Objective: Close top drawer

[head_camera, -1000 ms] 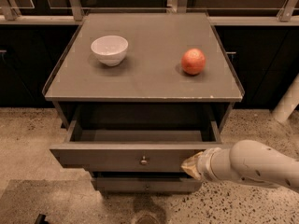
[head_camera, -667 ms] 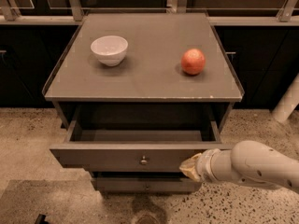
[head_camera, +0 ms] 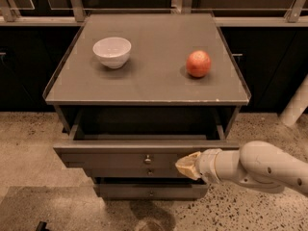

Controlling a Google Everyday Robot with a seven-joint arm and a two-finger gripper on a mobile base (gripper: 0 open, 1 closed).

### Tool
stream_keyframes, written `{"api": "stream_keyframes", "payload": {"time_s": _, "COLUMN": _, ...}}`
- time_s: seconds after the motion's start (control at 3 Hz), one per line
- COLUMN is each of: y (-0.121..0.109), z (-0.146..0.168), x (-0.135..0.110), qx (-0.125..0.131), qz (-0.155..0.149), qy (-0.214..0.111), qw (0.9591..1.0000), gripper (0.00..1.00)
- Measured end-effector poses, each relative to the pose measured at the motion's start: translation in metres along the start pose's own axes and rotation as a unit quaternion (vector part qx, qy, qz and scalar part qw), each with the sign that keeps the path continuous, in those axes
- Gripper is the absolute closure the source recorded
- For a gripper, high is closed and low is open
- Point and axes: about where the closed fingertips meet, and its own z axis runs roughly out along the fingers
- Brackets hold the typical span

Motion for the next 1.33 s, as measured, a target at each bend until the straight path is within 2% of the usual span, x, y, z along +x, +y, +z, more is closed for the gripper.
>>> {"api": "stream_keyframes", "payload": {"time_s": 0.33, "y": -0.015, "z": -0.002, "x": -0.008, "qx": -0.006, "qz": 0.005, "qy": -0.052, "qw": 0.9986, "gripper": 1.00}}
{"api": "stream_keyframes", "payload": {"time_s": 0.67, "y": -0.027, "z": -0.009, "x": -0.021, "qx": -0.012, "qz": 0.010, "qy": -0.106, "qw": 0.9943, "gripper": 1.00}}
{"api": "stream_keyframes", "payload": {"time_s": 1.0, "y": -0.050, "z": -0.013, "x": -0.027, "qx": -0.015, "qz": 0.024, "qy": -0.161, "qw": 0.9865, "gripper": 1.00}}
{"api": "stream_keyframes", "payload": {"time_s": 1.33, "y": -0.056, "z": -0.015, "x": -0.028, "qx": -0.015, "qz": 0.029, "qy": -0.178, "qw": 0.9835, "gripper": 1.00}}
